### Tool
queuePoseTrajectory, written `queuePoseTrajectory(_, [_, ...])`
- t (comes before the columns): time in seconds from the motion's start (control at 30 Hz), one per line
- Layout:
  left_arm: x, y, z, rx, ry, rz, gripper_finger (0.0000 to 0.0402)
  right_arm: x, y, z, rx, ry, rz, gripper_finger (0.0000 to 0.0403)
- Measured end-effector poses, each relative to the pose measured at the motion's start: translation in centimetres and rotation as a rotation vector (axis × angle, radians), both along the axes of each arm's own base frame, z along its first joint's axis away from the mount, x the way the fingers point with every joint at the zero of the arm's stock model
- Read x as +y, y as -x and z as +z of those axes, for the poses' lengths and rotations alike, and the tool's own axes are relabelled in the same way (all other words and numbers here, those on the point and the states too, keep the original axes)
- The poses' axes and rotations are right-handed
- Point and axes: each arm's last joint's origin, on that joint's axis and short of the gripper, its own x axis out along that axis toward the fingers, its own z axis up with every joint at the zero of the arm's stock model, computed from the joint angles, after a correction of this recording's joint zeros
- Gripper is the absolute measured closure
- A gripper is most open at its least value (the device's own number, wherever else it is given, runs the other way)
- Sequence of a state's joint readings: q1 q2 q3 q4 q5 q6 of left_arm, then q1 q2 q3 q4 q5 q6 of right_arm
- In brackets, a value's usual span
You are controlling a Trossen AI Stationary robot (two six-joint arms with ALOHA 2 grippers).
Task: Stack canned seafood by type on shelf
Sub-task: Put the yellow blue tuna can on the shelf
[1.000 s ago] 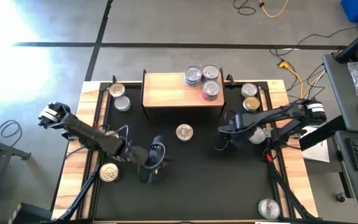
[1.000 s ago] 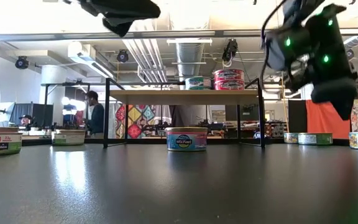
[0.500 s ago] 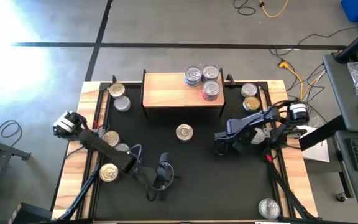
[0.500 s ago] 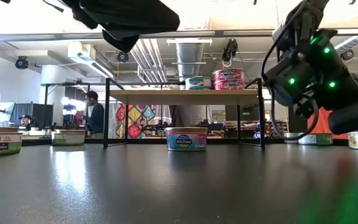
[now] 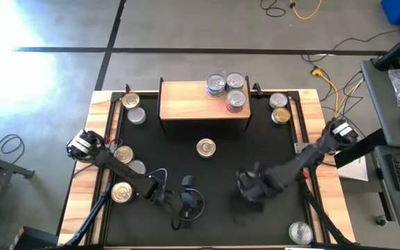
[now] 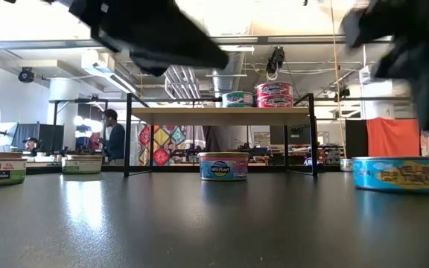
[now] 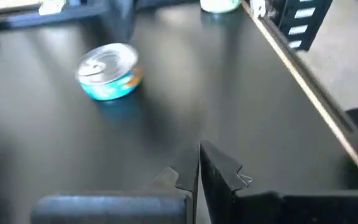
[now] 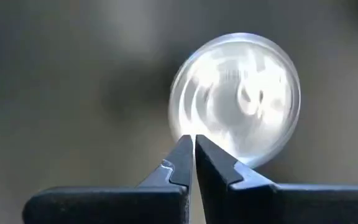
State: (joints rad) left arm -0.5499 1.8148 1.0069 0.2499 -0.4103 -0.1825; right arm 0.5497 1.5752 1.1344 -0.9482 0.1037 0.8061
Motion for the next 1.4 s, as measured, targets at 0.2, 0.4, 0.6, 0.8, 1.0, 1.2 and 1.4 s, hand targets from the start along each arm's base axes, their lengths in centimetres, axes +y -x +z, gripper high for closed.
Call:
queuePoseTrajectory(0.2, [-0.2, -0.4, -1.5, 0.01, 0.021, 0.045, 0.0401, 4.7, 1.4, 2.7, -0.157, -0.016, 0.017, 0.039])
queuePoseTrajectory(0.4, [0.1, -1.5, -3.2, -0.053, -0.031, 0.127, 0.0401, 6.1, 2.4, 0.2, -0.1, 0.012, -0.075, 0.039])
queuePoseTrajectory(0.6, [0.1, -3.1, -5.0, -0.077, -0.01, 0.134, 0.0398, 5.6, 2.8, -3.6, -0.005, 0.119, -0.133, 0.039])
queuePoseTrajectory(0.8, [-0.2, -4.8, -5.7, -0.046, -0.027, 0.134, 0.0343, 4.5, 2.9, -5.5, 0.036, 0.187, -0.153, 0.039])
queuePoseTrajectory(1.0, [0.0, -7.0, -6.9, 0.05, -0.024, 0.139, 0.0224, 4.0, 2.9, -5.4, 0.028, 0.202, -0.147, 0.039])
queuePoseTrajectory(1.2, [0.3, -9.4, -7.6, 0.139, -0.038, 0.201, 0.009, 4.3, 2.5, -5.0, 0.007, 0.199, -0.12, 0.039])
queuePoseTrajectory(1.4, [1.0, -10.8, -7.5, 0.158, -0.037, 0.222, 0.0007, 4.4, 2.5, -4.9, 0.01, 0.201, -0.082, 0.039])
